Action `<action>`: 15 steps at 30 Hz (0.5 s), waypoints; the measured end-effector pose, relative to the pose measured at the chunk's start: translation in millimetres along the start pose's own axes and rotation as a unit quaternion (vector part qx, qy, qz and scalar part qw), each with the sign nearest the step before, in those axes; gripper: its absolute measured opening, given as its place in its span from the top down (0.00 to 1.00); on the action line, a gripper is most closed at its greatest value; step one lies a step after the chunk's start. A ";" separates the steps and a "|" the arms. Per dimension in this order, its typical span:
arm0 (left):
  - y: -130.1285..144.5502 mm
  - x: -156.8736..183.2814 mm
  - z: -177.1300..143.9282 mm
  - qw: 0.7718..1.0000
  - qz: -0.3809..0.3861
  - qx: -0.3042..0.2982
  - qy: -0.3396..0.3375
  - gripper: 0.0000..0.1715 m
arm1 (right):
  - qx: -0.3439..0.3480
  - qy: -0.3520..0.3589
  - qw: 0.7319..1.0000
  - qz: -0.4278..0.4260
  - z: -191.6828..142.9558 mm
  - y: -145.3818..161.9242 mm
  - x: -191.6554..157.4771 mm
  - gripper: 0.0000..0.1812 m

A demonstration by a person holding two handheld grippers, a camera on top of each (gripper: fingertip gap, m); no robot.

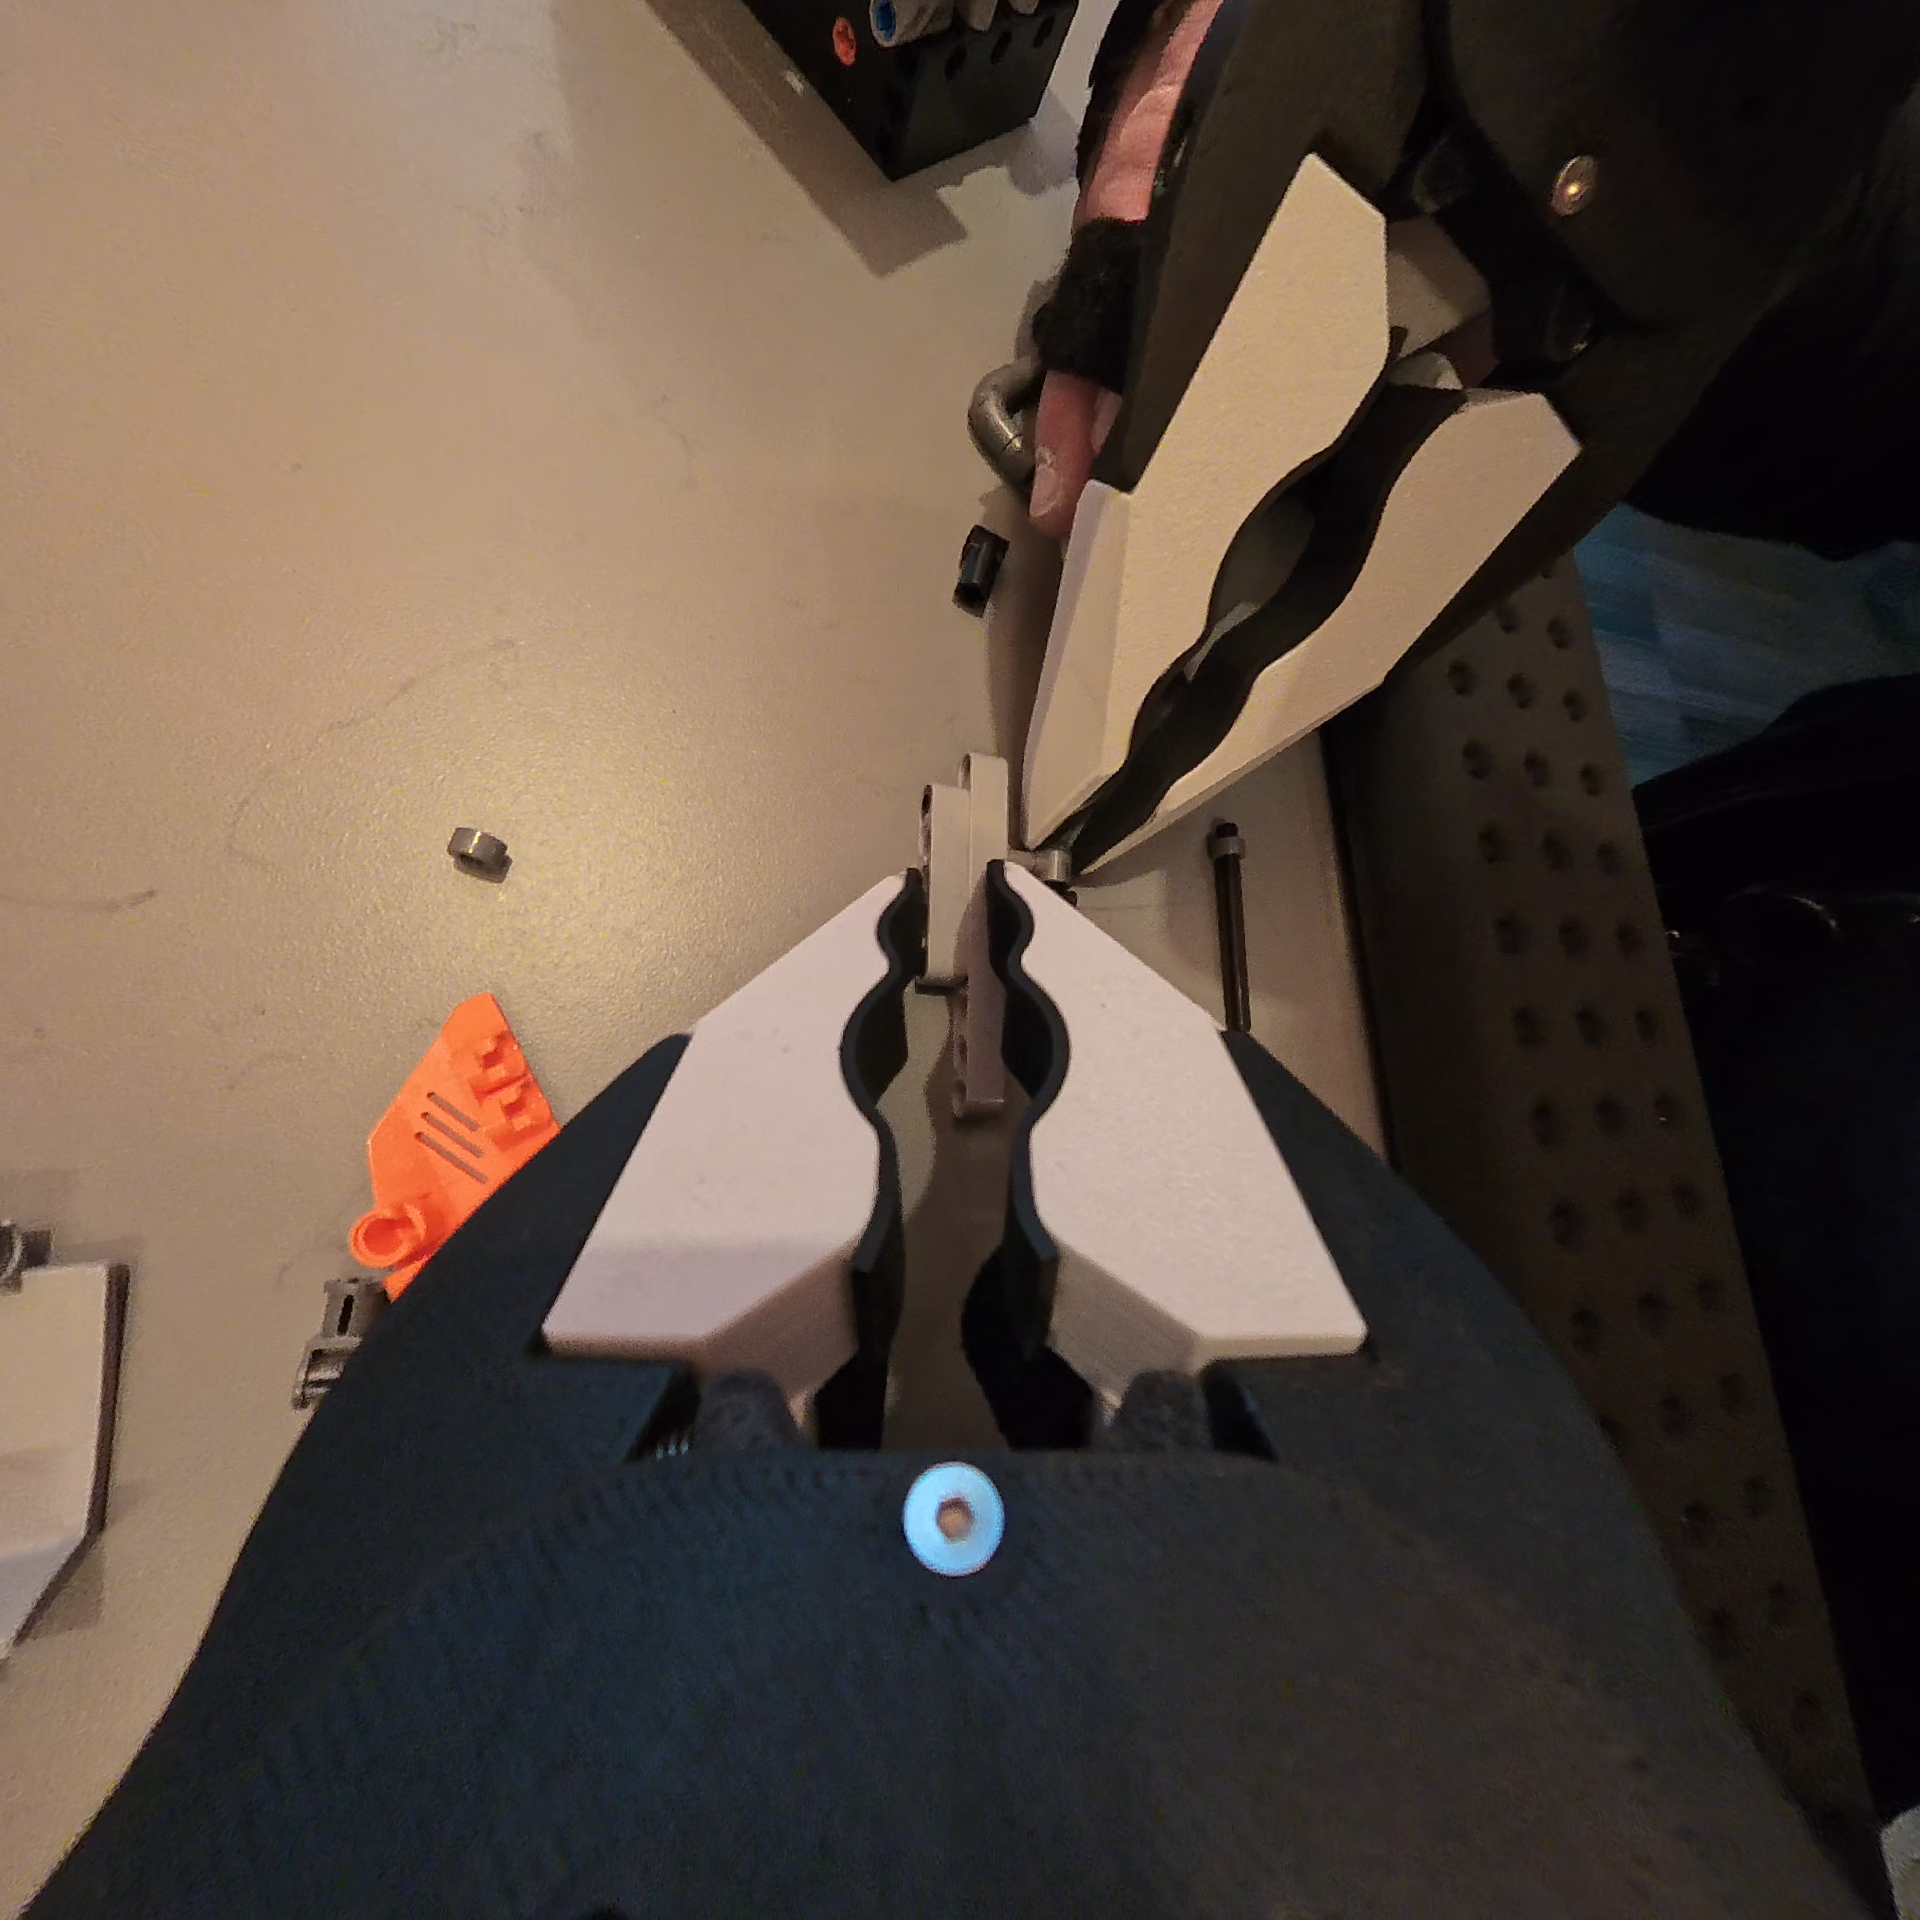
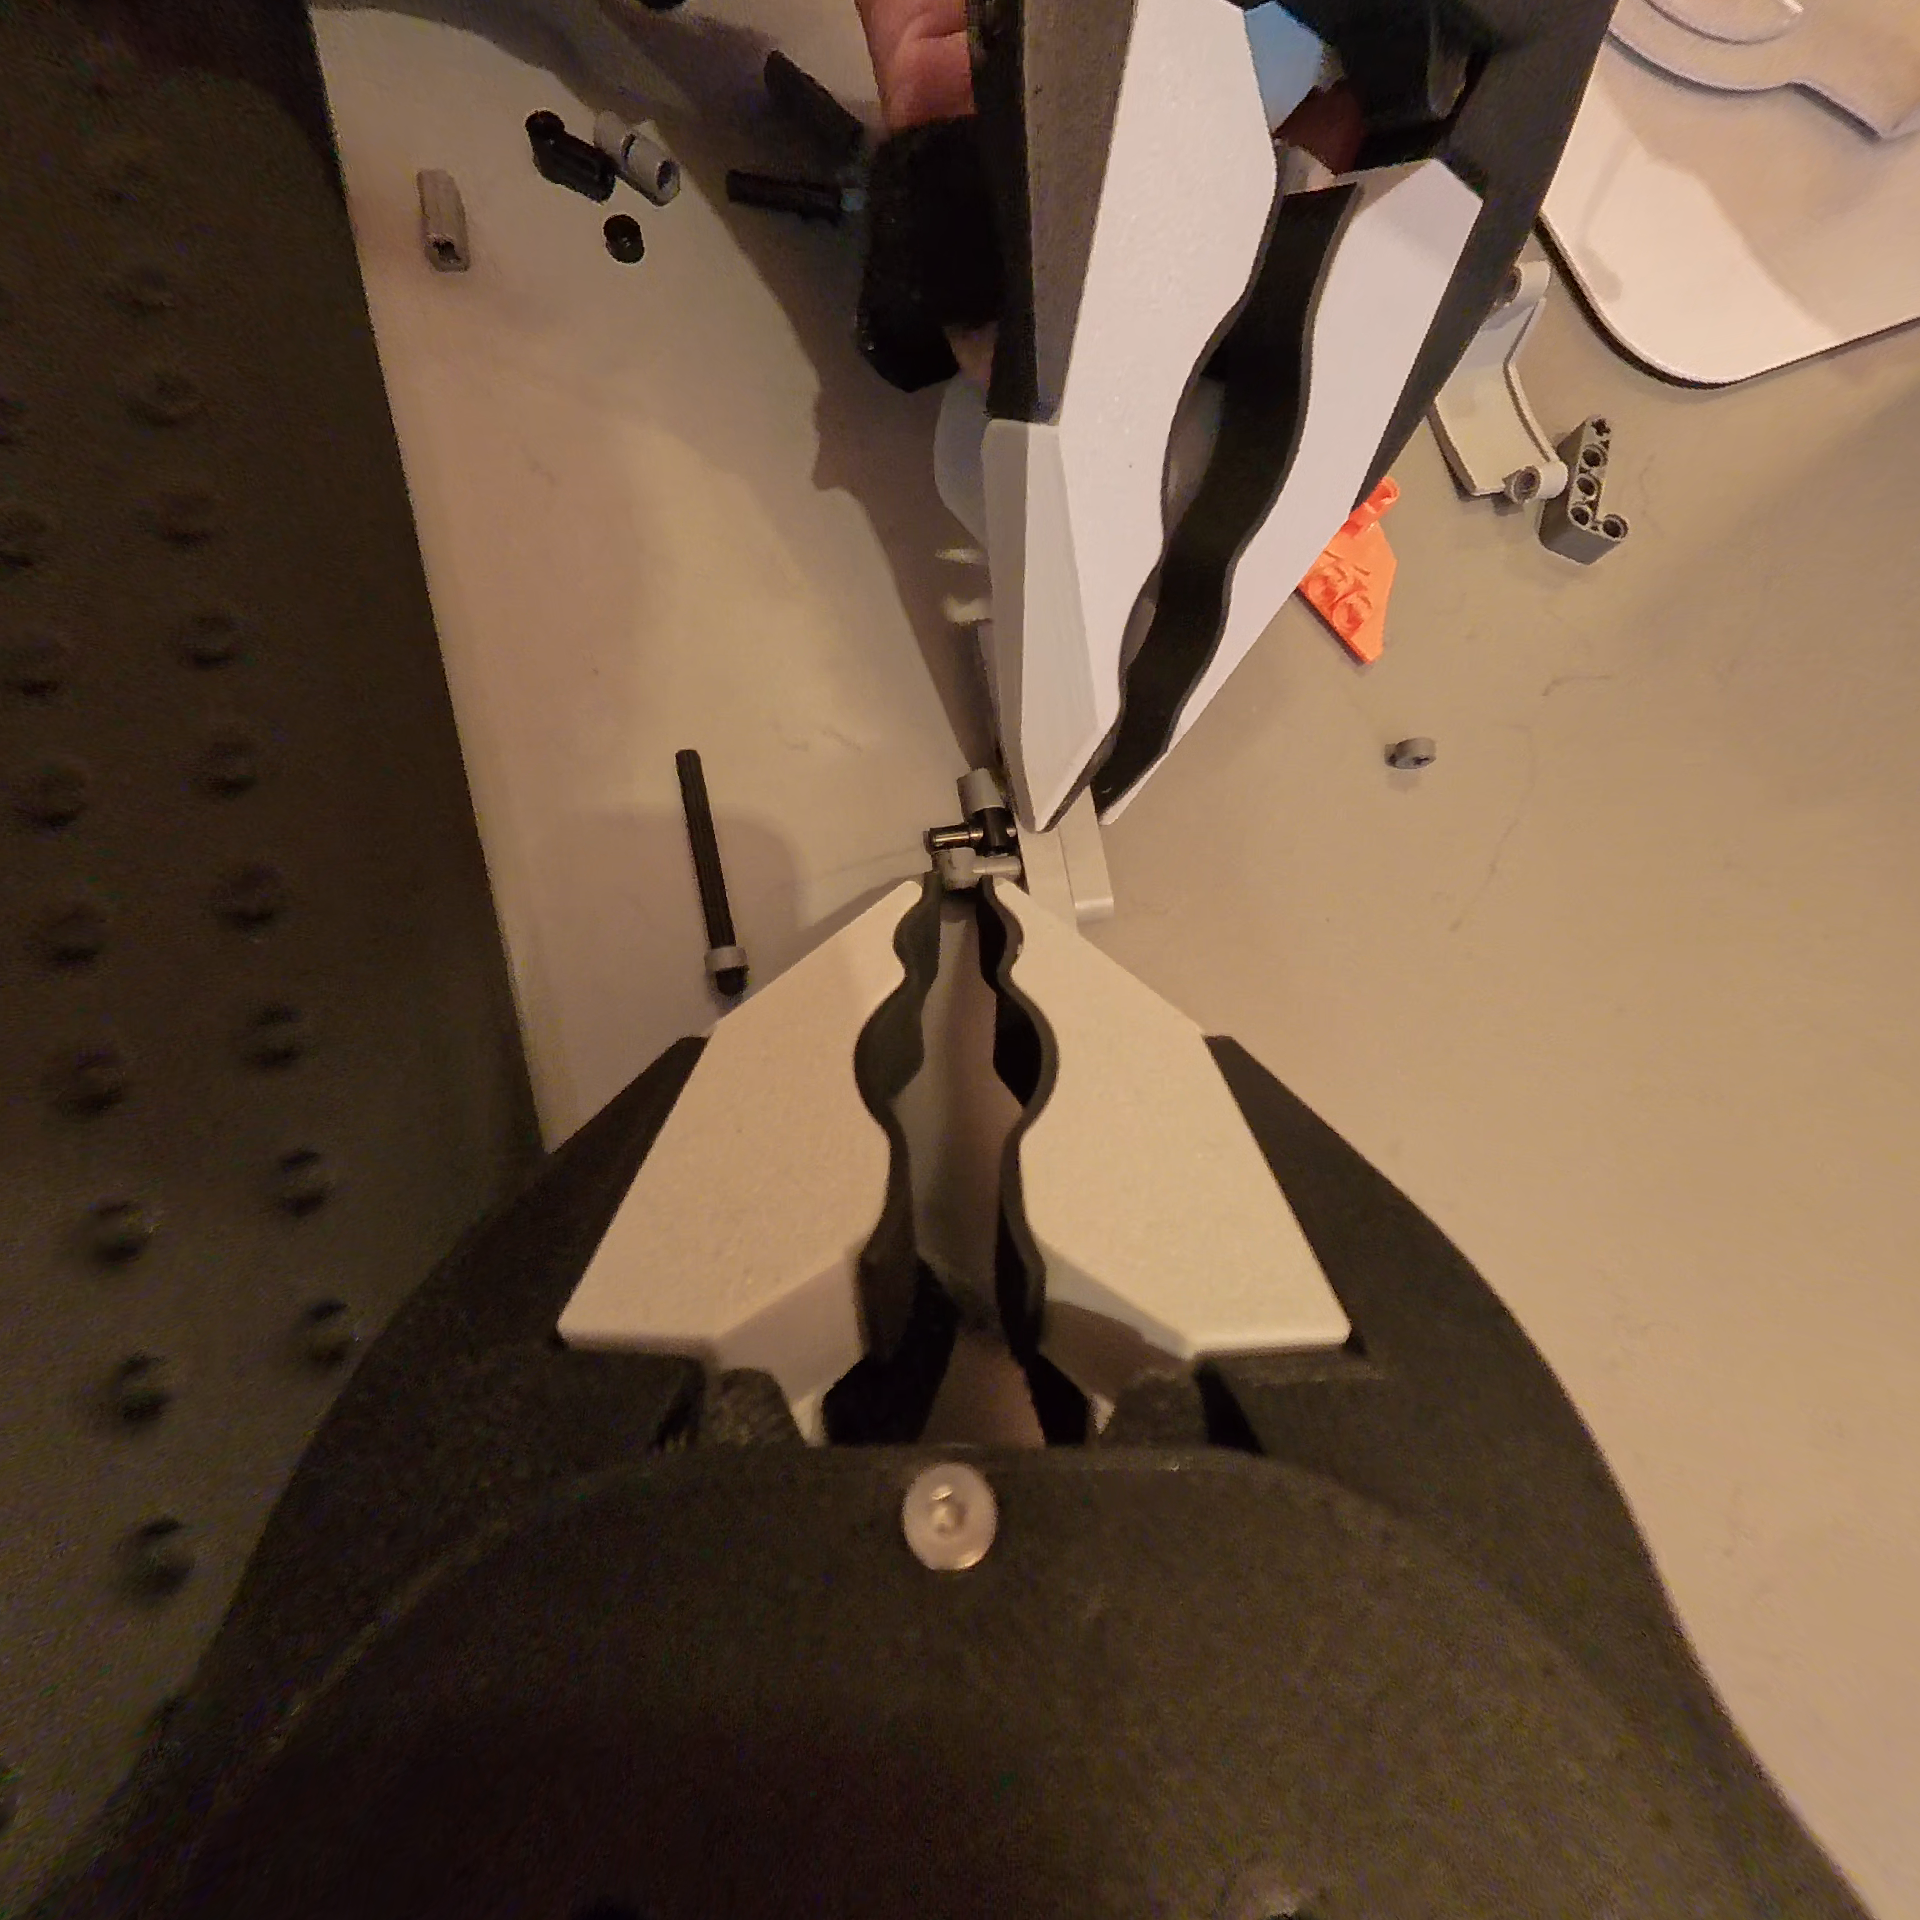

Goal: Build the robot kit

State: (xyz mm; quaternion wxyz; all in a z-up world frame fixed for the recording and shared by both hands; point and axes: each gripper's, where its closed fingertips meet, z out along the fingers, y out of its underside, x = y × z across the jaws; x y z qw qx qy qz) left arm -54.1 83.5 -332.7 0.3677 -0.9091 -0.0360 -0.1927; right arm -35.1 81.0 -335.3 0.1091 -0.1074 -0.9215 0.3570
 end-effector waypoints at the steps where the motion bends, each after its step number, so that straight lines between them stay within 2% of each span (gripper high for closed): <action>1: 0.0 0.1 0.0 1.000 -0.002 0.001 0.001 0.94 | 0.000 0.001 1.000 0.000 -0.2 0.1 0.0 0.98; 15: 0.0 0.3 0.2 1.000 -0.012 0.006 0.006 0.95 | -0.008 0.021 0.999 -0.022 -1.3 1.8 2.2 0.98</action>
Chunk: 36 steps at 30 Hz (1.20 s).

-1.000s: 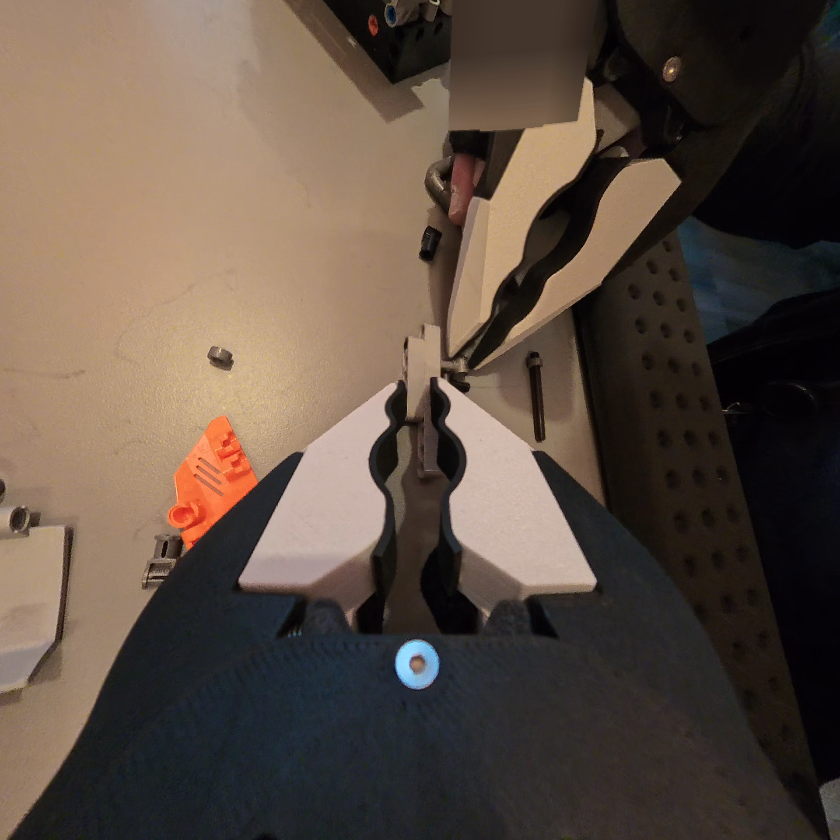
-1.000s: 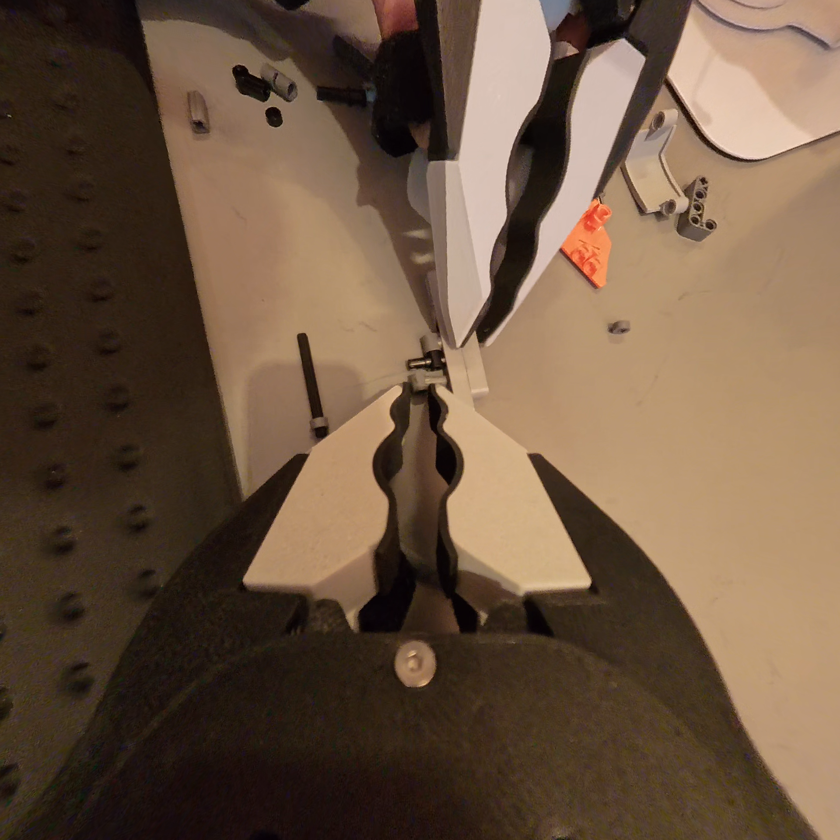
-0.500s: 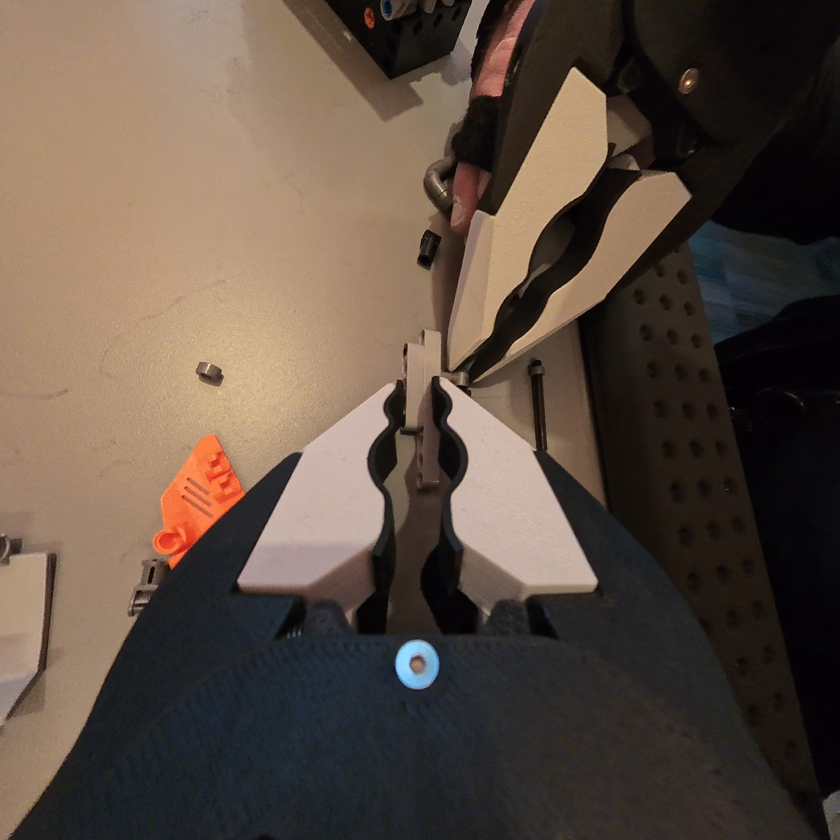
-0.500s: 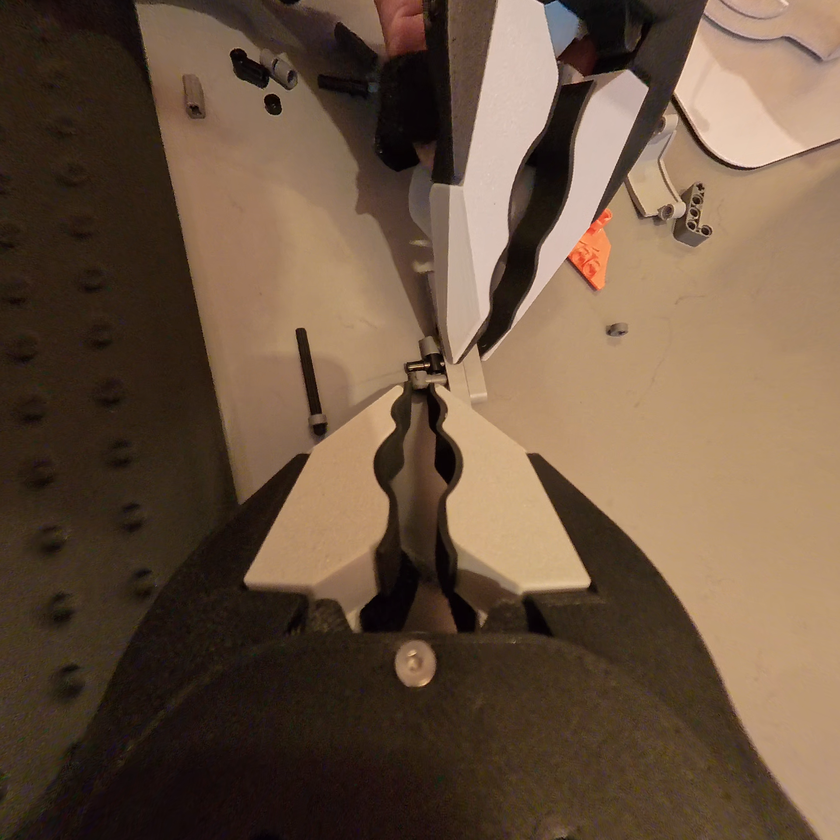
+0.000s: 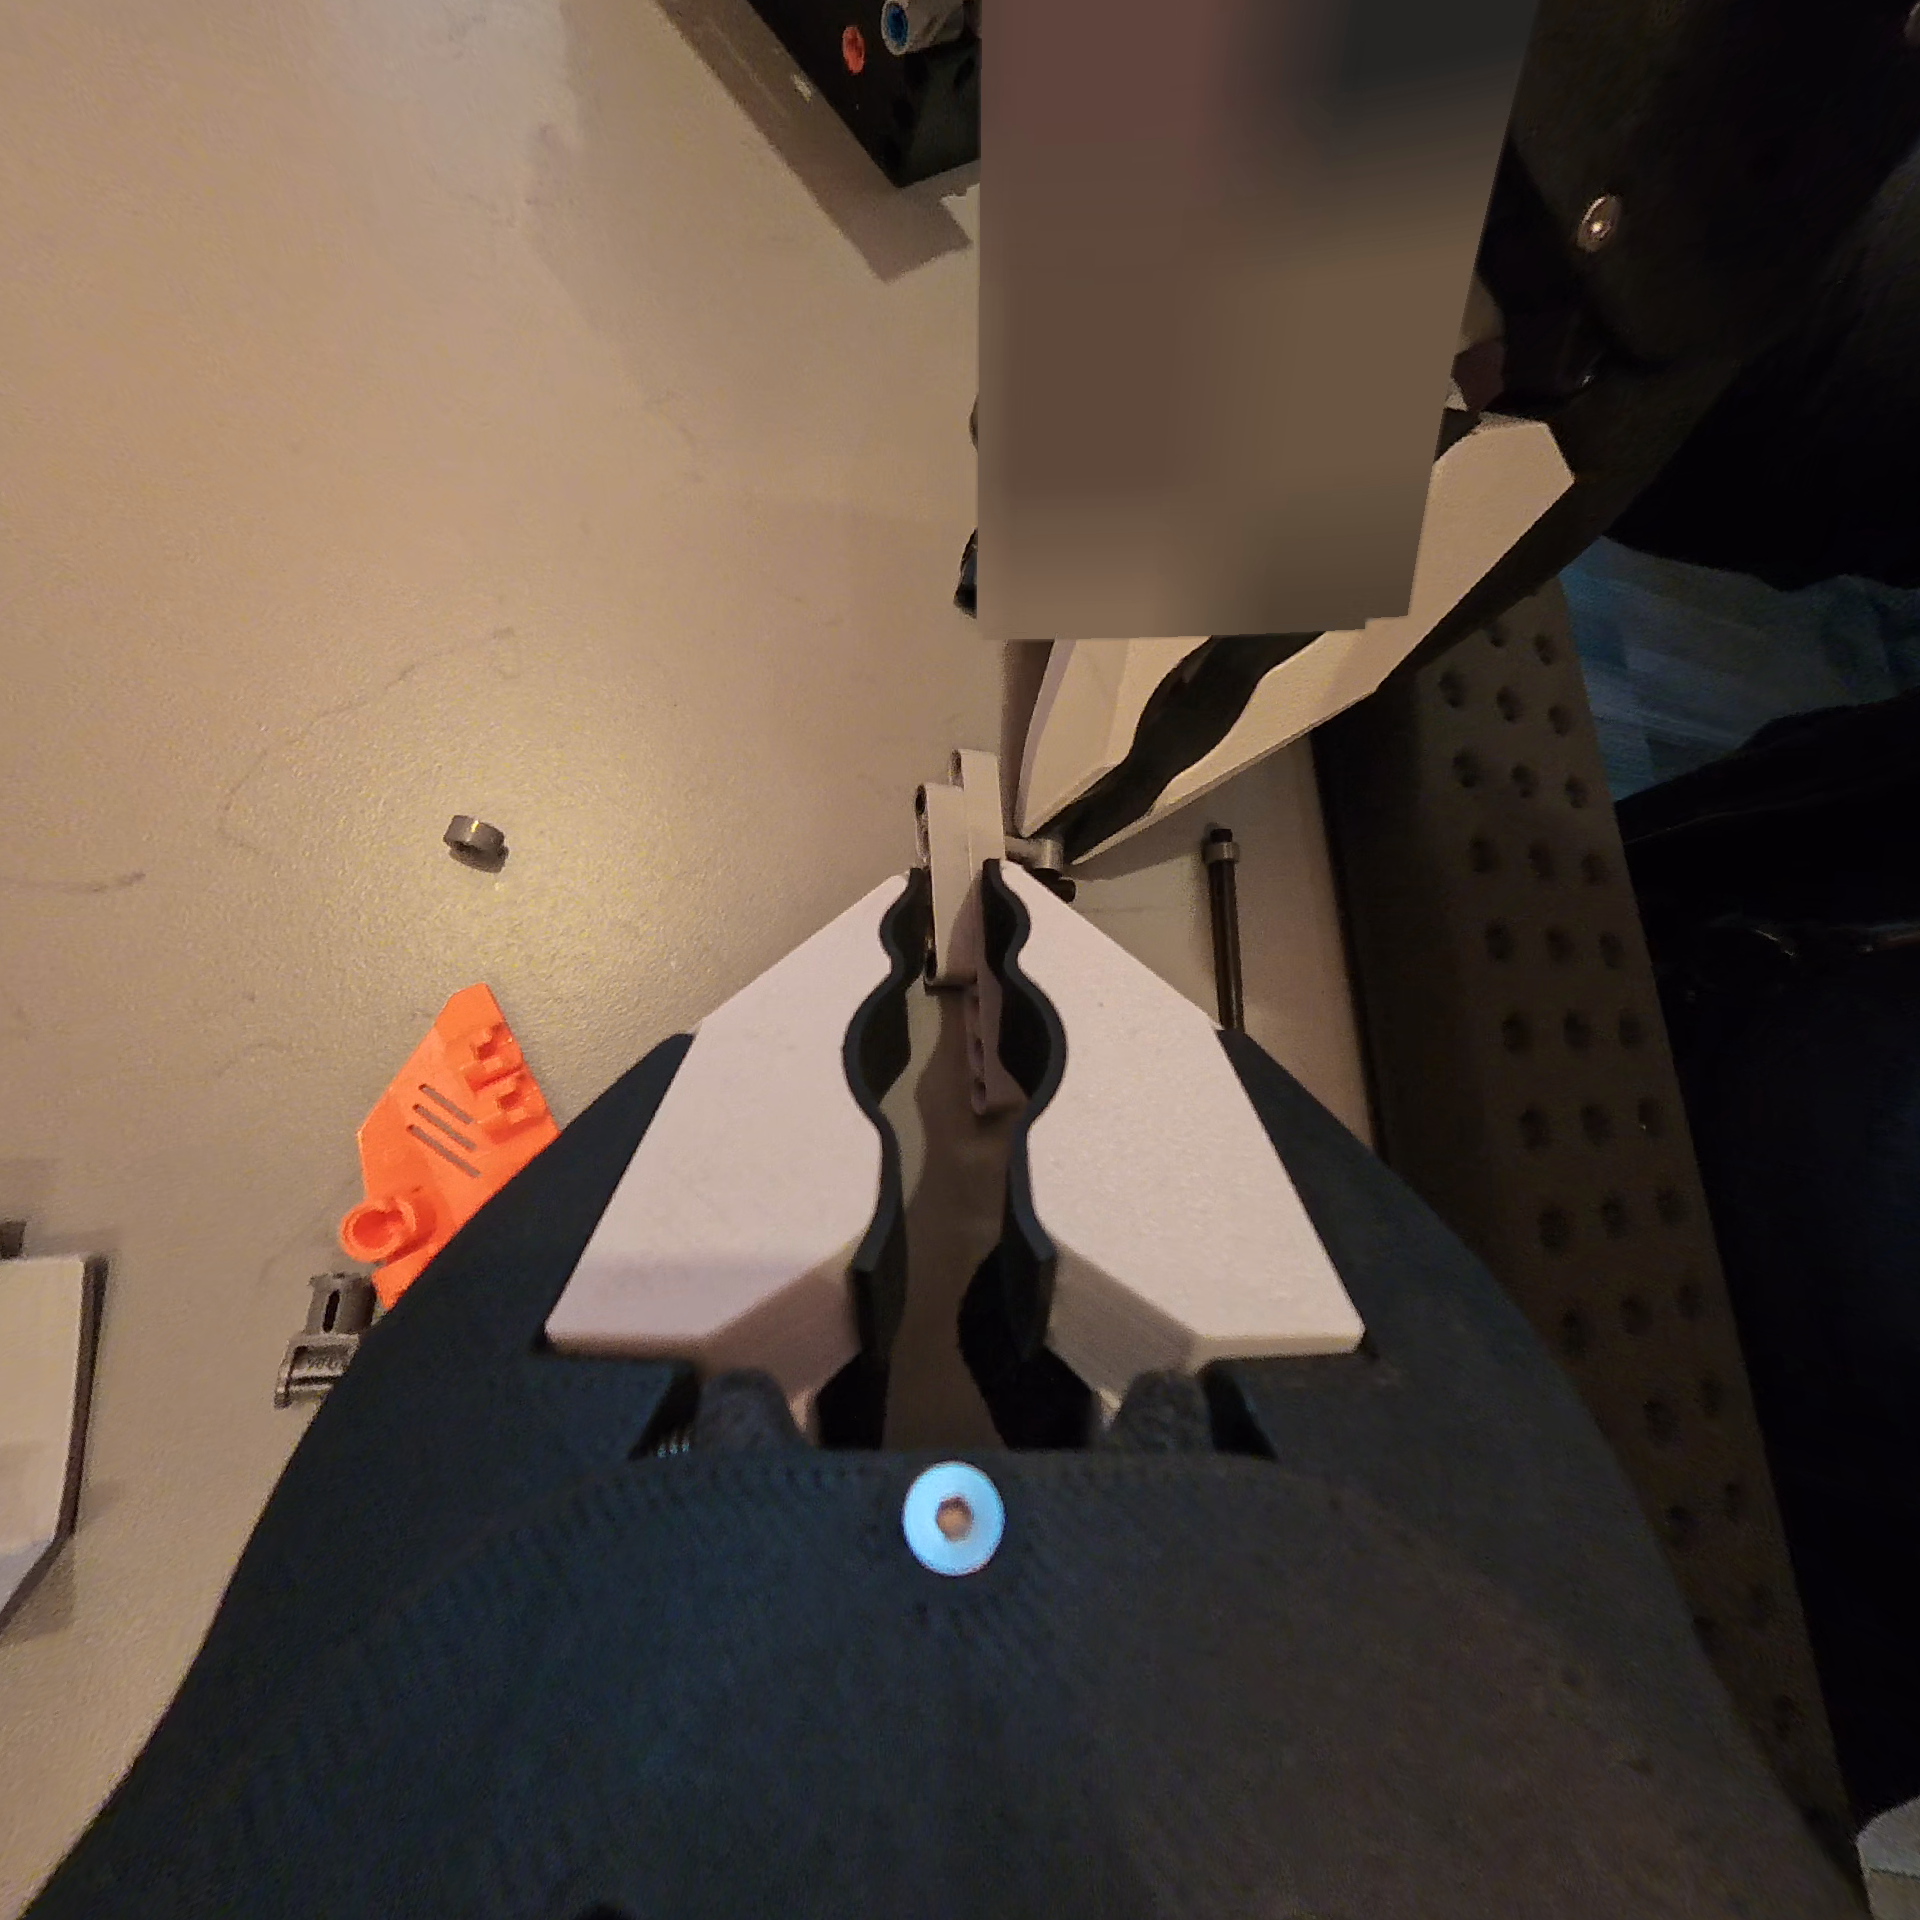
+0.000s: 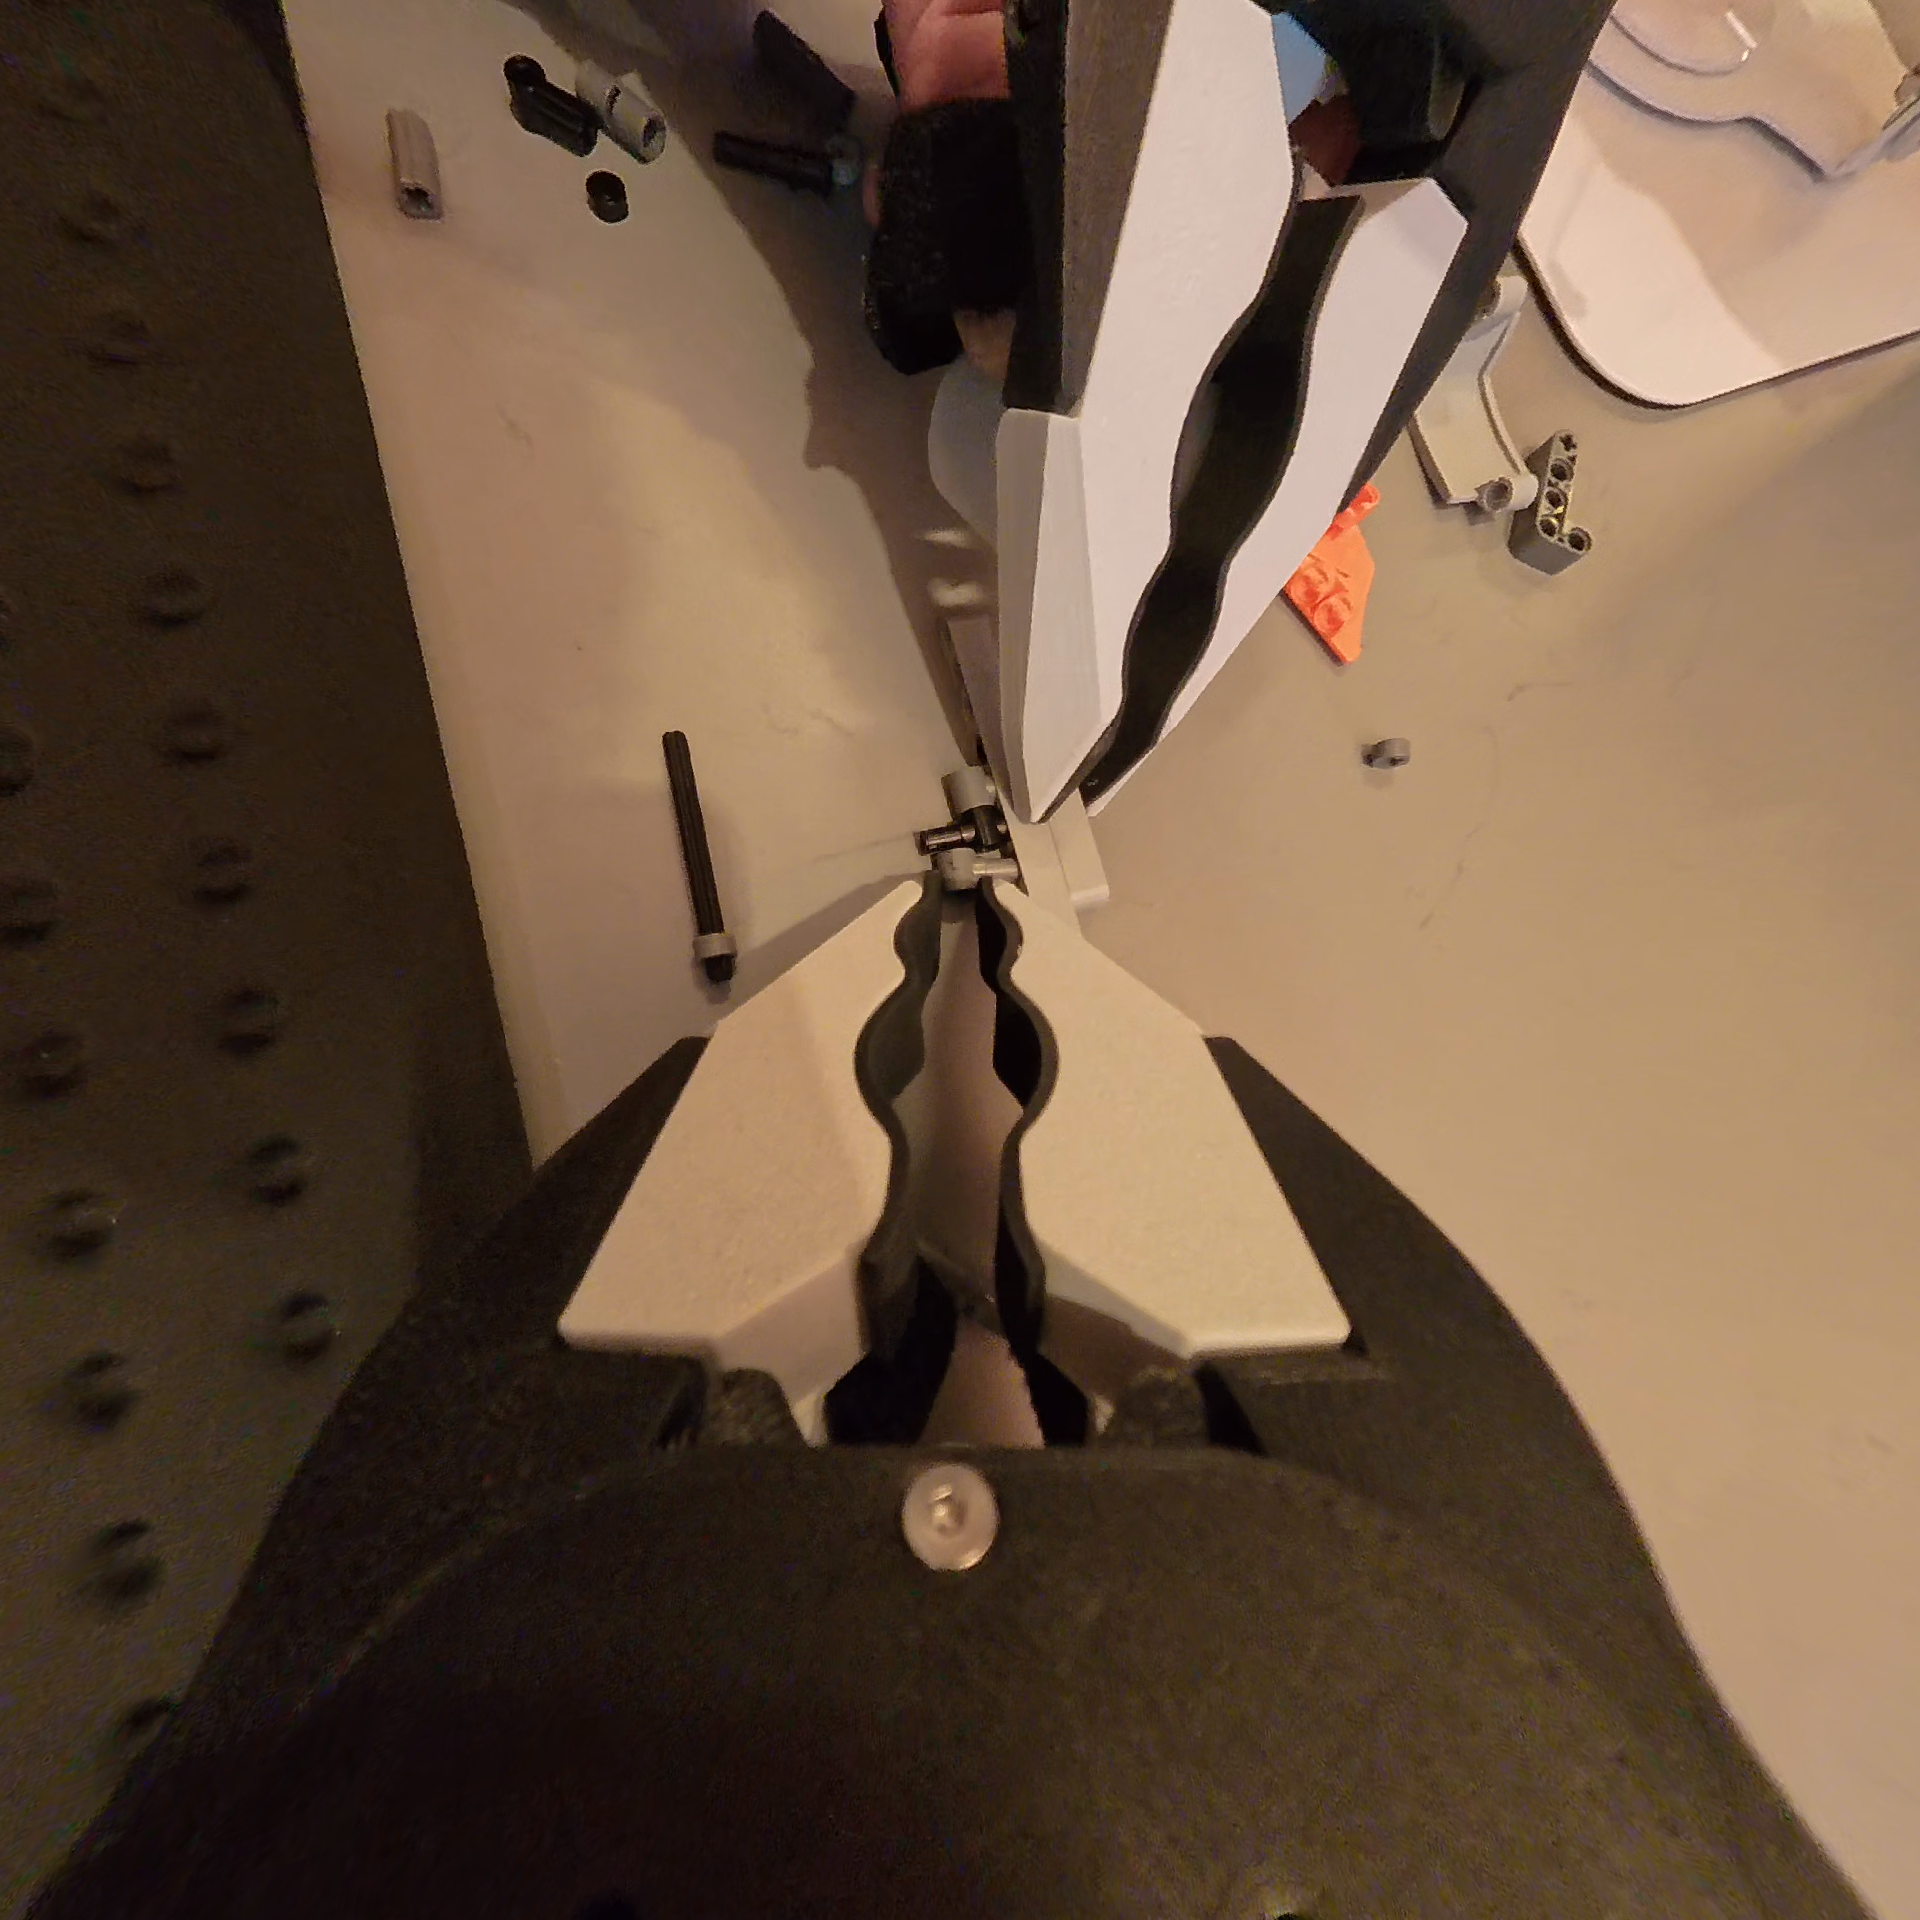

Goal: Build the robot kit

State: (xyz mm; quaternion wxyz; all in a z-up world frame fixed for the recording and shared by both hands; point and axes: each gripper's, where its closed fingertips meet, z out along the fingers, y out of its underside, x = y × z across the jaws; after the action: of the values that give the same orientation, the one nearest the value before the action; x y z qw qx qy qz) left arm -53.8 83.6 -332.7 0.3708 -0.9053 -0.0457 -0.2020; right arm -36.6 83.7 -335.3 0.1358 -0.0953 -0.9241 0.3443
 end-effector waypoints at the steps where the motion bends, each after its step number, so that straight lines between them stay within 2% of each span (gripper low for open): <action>1: -0.1 0.1 0.0 1.000 -0.002 0.001 0.001 0.95 | -0.001 0.000 1.000 -0.003 0.0 0.1 0.1 0.98; 28: -2.6 0.0 2.0 1.000 -0.011 0.022 -0.017 0.98 | -0.004 -0.081 0.997 0.008 1.6 -0.7 -3.3 0.98; 36: -1.7 0.2 1.4 1.000 -0.004 0.020 -0.019 0.98 | -0.006 -0.063 0.998 0.017 1.8 -1.2 -3.4 0.98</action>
State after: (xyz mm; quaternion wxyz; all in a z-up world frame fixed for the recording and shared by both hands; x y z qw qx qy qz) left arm -53.5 85.8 -332.4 0.3868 -0.9012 -0.0605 -0.1856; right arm -34.0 80.8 -336.4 0.0712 -0.0904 -0.9309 0.3467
